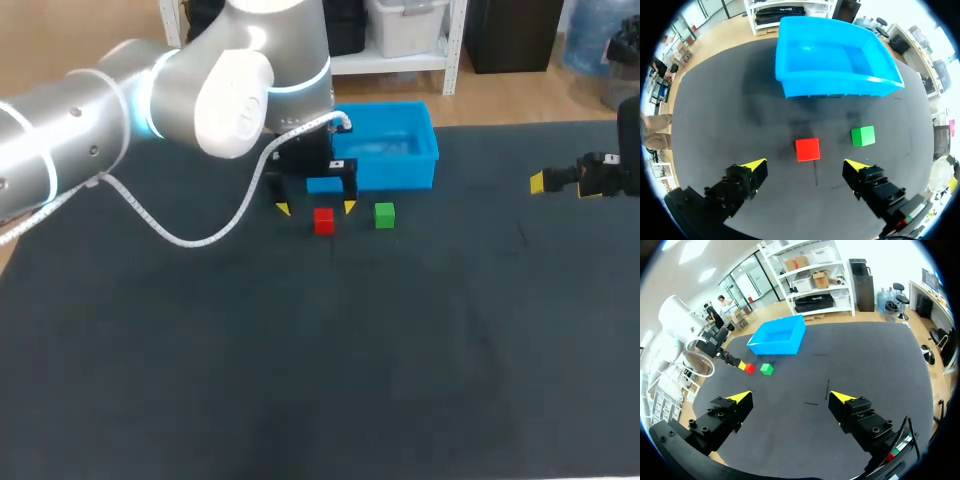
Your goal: Use the left arm to pick the red cube and place it into the blue plastic box first, then use the right arm to grasp the green cube and put it into the same blue plastic box after the first action is fully finished.
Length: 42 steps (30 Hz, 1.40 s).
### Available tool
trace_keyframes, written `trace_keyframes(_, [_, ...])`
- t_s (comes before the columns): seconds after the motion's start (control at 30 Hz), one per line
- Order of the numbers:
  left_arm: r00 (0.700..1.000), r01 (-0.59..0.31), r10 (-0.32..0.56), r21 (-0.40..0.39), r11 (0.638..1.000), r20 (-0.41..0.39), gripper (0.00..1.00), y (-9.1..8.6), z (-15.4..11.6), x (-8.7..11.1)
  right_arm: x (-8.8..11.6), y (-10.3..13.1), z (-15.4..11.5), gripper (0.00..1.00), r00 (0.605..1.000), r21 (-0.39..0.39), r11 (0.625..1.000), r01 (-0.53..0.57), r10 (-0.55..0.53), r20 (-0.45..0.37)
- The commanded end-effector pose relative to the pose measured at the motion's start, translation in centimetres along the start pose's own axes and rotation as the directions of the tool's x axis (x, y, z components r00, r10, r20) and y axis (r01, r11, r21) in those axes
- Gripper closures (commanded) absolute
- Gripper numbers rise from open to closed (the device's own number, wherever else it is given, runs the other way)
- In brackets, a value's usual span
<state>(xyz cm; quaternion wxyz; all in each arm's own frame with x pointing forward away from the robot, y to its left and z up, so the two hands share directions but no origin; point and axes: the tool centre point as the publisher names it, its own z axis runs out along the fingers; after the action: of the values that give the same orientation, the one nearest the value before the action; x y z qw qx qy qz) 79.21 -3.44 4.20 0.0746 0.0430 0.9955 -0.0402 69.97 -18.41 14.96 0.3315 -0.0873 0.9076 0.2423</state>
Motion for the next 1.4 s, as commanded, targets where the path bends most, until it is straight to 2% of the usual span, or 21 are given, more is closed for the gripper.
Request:
trace_keyframes(0.03, [1.0, -0.005, 0.004, -0.015, 1.0, -0.028, 0.0, -0.7, 0.5, -1.1, 0.0, -0.1, 0.0, 0.0, 1.0, -0.002, 1.0, 0.001, -0.001, -0.001])
trace_keyframes(0.67, [0.997, 0.021, -0.023, -0.03, 0.999, -0.079, 0.0, -0.2, 1.8, -1.2, 0.0, -0.1, 0.0, 0.0, 1.0, -0.002, 1.0, 0.001, -0.001, -0.001])
trace_keyframes(1.4, [0.991, 0.017, -0.024, -0.05, 0.999, -0.131, 0.0, 0.1, 3.2, 0.0, 0.0, -0.1, 0.0, 0.0, 1.0, -0.002, 1.0, 0.001, -0.001, -0.001])
